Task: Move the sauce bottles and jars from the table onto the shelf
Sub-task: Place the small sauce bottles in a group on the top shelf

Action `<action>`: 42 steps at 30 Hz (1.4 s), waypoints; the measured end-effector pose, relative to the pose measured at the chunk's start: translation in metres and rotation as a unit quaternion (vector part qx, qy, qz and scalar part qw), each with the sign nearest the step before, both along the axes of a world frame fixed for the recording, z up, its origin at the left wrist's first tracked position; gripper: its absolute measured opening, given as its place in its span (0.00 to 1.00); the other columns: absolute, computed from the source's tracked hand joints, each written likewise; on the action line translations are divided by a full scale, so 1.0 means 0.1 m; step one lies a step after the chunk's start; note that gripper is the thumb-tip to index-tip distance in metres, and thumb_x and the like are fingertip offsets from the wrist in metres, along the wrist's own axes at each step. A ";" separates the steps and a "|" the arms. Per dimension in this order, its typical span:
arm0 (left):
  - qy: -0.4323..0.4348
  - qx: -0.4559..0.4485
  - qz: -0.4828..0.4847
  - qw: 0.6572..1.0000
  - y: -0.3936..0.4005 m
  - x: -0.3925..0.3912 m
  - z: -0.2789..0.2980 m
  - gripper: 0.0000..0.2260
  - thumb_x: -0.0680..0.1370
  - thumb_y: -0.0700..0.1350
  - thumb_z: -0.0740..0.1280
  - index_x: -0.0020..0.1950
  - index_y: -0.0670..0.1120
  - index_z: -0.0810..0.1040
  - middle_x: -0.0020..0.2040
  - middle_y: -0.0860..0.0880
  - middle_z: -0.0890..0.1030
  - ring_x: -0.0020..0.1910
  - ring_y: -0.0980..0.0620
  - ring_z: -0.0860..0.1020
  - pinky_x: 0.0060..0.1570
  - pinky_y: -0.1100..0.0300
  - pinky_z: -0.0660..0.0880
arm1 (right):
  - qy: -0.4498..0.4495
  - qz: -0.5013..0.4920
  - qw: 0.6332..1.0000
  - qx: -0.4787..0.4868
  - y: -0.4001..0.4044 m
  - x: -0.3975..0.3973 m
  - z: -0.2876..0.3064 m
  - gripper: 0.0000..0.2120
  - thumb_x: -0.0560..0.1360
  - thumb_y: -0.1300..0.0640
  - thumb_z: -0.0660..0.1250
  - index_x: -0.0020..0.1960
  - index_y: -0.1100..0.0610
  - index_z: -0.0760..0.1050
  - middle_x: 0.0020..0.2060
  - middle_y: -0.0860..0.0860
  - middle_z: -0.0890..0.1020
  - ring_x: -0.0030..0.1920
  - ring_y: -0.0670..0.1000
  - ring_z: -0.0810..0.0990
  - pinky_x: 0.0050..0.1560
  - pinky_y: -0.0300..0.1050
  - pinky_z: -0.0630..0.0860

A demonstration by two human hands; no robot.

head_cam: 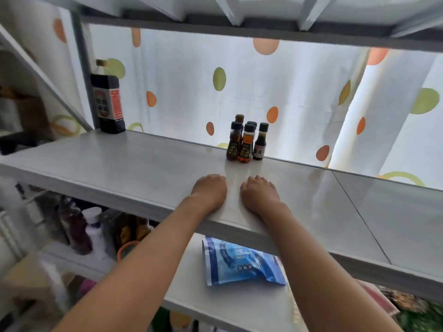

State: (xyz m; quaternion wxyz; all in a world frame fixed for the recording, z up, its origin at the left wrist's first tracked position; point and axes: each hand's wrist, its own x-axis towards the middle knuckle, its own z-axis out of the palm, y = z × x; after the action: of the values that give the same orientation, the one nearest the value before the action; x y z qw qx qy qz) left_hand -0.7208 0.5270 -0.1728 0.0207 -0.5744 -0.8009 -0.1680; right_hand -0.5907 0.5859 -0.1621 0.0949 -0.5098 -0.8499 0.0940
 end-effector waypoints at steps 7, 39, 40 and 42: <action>0.046 -0.037 0.070 0.996 -0.64 0.64 -0.01 0.13 0.81 0.42 0.53 0.60 0.43 0.74 0.62 0.42 0.76 0.61 0.42 0.74 0.61 0.50 0.70 | 0.048 0.079 0.995 0.043 -0.53 0.55 -0.12 0.21 0.80 0.52 0.51 0.67 0.60 0.71 0.67 0.59 0.73 0.69 0.58 0.69 0.70 0.52 0.62; -0.053 0.001 0.390 0.919 -5.44 1.75 -1.80 0.25 0.85 0.44 0.48 0.79 0.42 0.43 0.80 0.46 0.44 0.79 0.49 0.43 0.76 0.53 0.49 | -0.025 0.499 0.856 0.135 -4.68 0.98 -1.54 0.28 0.84 0.54 0.46 0.80 0.58 0.40 0.79 0.55 0.40 0.79 0.53 0.37 0.77 0.50 0.36; -0.060 0.000 0.418 0.906 -5.79 1.78 -1.86 0.25 0.84 0.44 0.49 0.79 0.42 0.43 0.80 0.45 0.44 0.79 0.49 0.43 0.76 0.53 0.49 | -0.026 0.522 0.842 0.131 -4.98 0.95 -1.58 0.28 0.83 0.54 0.46 0.80 0.59 0.40 0.79 0.55 0.41 0.79 0.52 0.38 0.78 0.50 0.36; -0.074 0.005 0.475 0.877 -6.49 1.93 -1.96 0.27 0.84 0.43 0.51 0.79 0.42 0.43 0.80 0.45 0.44 0.79 0.49 0.42 0.76 0.53 0.48 | -0.025 0.567 0.813 0.128 -5.63 0.91 -1.66 0.28 0.84 0.55 0.47 0.80 0.60 0.42 0.79 0.56 0.42 0.79 0.53 0.39 0.77 0.50 0.36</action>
State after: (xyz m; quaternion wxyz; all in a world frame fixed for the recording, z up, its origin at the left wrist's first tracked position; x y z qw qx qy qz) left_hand -0.5281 -0.1222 -0.3685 0.0410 -0.1103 -0.9759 -0.1839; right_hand -0.4996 0.0231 -0.3284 0.0675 0.0771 -0.9947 0.0084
